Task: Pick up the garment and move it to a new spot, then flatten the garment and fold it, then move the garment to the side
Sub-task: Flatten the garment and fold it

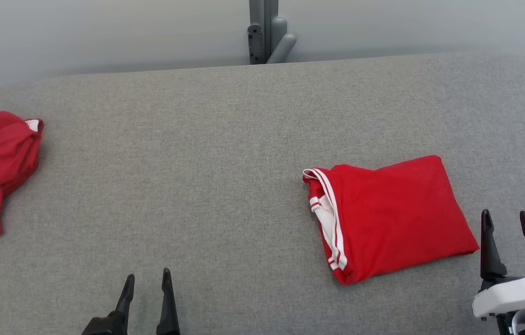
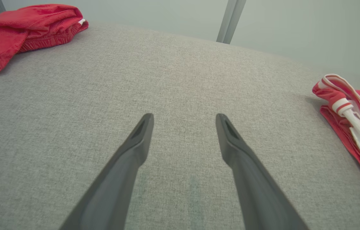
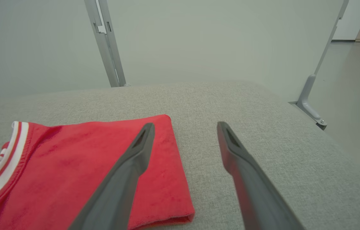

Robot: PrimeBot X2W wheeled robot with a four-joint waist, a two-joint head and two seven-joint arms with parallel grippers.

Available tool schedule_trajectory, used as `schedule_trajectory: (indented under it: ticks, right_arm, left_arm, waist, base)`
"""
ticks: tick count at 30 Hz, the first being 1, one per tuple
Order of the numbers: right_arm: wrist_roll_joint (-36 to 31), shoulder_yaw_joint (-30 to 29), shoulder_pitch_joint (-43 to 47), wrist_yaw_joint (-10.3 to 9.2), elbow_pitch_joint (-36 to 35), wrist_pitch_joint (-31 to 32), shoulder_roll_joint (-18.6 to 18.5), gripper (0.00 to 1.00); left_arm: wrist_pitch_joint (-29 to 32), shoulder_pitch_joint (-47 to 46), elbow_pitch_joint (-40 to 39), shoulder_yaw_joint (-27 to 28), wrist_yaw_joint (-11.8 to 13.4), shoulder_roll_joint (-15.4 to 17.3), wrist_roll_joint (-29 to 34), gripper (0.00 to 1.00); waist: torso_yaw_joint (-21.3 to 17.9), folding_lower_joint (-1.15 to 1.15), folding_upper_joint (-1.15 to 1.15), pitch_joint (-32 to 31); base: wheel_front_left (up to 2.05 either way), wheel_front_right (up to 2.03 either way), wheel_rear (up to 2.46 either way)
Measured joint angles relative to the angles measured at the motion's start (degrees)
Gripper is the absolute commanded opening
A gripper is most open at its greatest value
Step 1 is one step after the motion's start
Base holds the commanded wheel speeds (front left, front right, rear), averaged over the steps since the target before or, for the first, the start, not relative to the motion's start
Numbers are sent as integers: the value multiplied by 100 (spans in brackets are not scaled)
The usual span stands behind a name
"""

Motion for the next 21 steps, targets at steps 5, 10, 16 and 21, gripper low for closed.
schedule_trajectory:
  ticks: [5, 10, 16, 21]
  right_arm:
    - [-182, -192, 366, 0, -31, -1, 162, 100]
    - [-238, -292, 603, 1, 9, -1, 293, 100]
    - [-257, -327, 639, 1, -86, -1, 350, 100]
    - [-293, -282, 639, 1, -114, -2, 367, 100]
  left_arm:
    - [0, 40, -21, 63, -31, 0, 96, 100]
    - [0, 124, -62, 216, -47, 0, 133, 100]
    - [0, 246, -125, 287, -47, 0, 156, 100]
    - [0, 292, -131, 292, -51, 0, 179, 100]
  waist:
    - [34, 0, 0, -121]
    - [86, 0, 0, -248]
    - [114, 0, 0, -389]
    - [116, 0, 0, -460]
  base:
    - [0, 0, 0]
    - [0, 0, 0]
    - [0, 0, 0]
    - [0, 0, 0]
